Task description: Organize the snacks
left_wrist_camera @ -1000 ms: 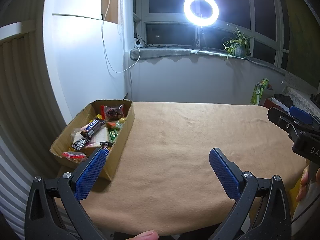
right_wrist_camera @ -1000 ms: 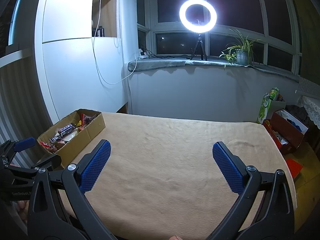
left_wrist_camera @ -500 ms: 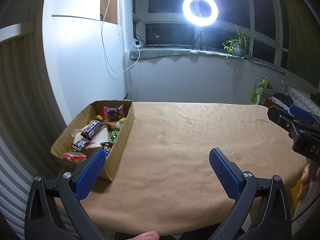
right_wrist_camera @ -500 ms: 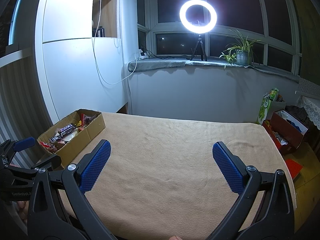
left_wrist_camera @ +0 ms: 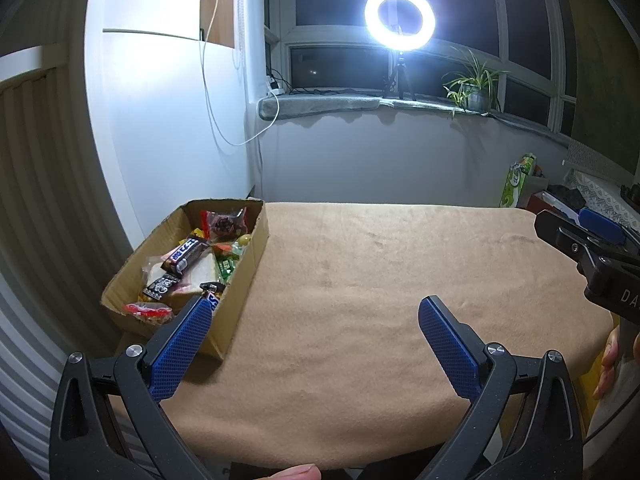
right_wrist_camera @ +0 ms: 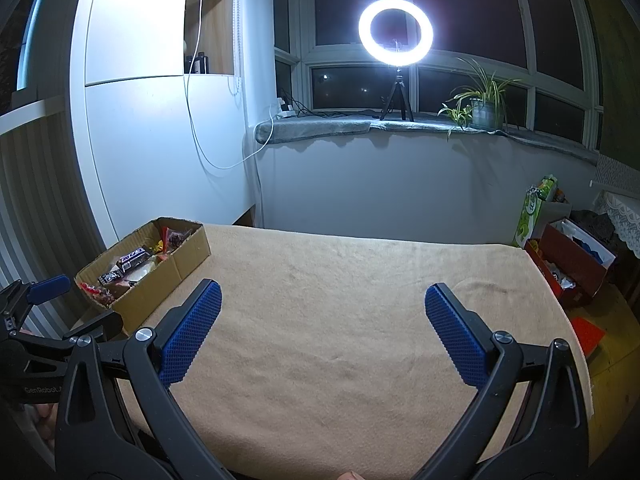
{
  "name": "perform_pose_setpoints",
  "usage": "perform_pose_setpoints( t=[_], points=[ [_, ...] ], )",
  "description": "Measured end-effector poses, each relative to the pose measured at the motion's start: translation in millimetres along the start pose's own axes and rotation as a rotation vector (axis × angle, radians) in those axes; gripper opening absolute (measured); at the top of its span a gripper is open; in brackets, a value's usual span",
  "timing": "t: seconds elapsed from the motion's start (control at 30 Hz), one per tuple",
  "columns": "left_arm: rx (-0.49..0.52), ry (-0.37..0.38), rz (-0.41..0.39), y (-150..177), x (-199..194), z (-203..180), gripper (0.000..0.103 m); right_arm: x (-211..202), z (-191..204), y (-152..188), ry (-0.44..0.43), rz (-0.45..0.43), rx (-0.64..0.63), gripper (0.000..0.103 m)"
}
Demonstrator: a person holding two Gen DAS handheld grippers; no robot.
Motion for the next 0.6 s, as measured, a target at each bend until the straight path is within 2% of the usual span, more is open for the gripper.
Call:
perform_pose_setpoints(
  t=[0.6],
  points=[
    [-0.016, 0.008, -0.007, 4.6, 1.5, 2.2, 0.103, 2.9, 1.8, 9.3, 0.004, 0.014, 0.004, 0.103]
  ],
)
Point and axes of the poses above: each gripper's, at about its wrist camera, not at the fingertips, and x roughly the way its jaws point, z to its left, y to its underside, the point moved 3 cm from there along x, roughly the way its jaws point, and after that the axes turned 1 degree about x, right-handed, at the moved point
